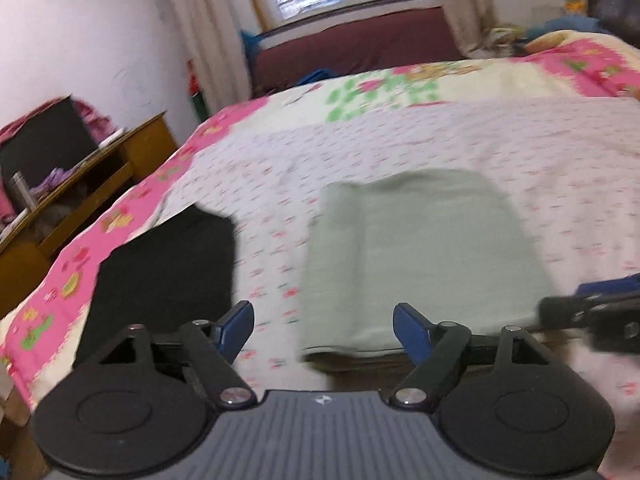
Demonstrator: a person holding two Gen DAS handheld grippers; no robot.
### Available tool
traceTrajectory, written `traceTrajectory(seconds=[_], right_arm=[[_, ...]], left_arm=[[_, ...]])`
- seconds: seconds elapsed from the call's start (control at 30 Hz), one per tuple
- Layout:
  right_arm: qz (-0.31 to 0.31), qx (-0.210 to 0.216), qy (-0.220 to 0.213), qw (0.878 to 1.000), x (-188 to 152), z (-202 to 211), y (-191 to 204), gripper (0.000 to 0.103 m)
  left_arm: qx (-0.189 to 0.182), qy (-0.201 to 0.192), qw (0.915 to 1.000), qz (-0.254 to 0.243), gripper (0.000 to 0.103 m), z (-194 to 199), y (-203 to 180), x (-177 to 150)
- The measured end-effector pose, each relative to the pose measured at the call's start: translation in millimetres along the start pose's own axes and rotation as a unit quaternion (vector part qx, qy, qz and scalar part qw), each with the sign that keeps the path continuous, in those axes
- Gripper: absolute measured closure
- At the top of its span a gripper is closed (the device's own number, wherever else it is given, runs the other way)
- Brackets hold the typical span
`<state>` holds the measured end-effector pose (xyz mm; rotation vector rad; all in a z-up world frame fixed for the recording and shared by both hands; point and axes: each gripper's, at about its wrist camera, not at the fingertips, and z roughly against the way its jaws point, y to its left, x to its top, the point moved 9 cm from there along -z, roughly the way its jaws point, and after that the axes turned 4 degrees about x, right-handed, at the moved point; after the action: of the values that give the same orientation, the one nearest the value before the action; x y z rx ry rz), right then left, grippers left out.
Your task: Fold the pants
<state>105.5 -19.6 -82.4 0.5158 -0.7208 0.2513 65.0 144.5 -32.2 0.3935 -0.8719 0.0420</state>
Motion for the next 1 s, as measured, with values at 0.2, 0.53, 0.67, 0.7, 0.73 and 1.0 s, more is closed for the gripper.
traceTrajectory(seconds=[0.2, 0.53, 0.67, 0.7, 0.73, 1.0], right_arm=[[-0.002, -0.029, -0.038, 0.999, -9, 35, -17, 0.058], [0.008, -0.031, -0.026, 0.999, -31, 38, -10, 0.058], [0.023, -0.026, -0.036, 0.999, -32, 42, -2, 0.051], [0.024, -0.027, -0.037, 0.999, -33, 42, -2, 0.050], [0.023, -0.028, -0.037, 0.999, -33, 42, -3, 0.050], [0.019, -0.028, -0.042, 0.999, -32, 43, -4, 0.050]], left_arm=[[-0.032, -0.004, 0.9994, -0.013, 0.009, 19, -42, -7], [-0.026, -0.005, 0.9993, 0.025, 0.007, 27, -27, -10], [-0.026, -0.012, 0.9995, 0.015, 0.006, 28, -32, -11], [-0.026, -0.012, 0.9995, 0.015, 0.006, 28, -32, -11], [-0.027, -0.011, 0.9994, 0.017, 0.005, 28, -31, -11], [-0.032, -0.007, 0.9993, 0.017, 0.003, 27, -33, -13]])
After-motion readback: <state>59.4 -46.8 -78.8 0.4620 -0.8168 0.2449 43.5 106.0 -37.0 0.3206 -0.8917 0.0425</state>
